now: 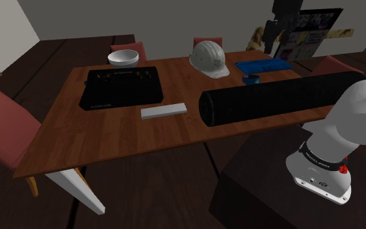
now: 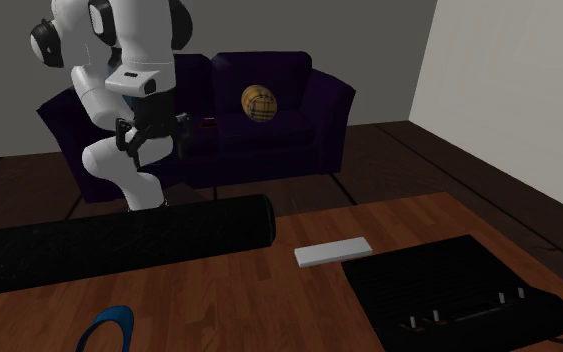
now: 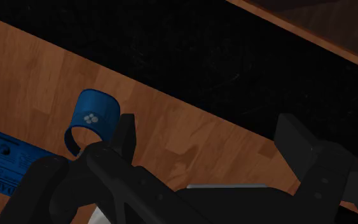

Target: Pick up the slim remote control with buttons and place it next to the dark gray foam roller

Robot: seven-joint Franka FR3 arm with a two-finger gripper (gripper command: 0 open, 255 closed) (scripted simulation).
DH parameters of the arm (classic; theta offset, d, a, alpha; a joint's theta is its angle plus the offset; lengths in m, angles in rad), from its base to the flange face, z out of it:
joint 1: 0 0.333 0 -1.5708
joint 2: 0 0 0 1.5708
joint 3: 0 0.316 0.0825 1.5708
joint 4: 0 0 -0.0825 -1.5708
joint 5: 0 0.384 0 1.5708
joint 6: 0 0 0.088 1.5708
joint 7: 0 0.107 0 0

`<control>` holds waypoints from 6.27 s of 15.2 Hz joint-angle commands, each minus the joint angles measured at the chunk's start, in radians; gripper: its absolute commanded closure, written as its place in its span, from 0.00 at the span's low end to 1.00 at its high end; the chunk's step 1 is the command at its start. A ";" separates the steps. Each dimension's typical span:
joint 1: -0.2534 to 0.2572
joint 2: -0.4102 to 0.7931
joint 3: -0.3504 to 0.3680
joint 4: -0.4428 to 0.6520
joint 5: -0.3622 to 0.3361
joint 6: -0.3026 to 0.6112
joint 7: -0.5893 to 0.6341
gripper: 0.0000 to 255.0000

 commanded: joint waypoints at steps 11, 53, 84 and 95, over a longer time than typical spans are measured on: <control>0.095 0.297 -0.001 0.029 0.017 0.294 -0.152 0.00; 0.297 1.186 0.143 0.500 0.011 0.775 -0.507 0.00; 0.290 1.057 0.154 0.597 0.037 0.551 -0.526 1.00; 0.289 1.017 0.157 0.691 0.045 0.417 -0.534 1.00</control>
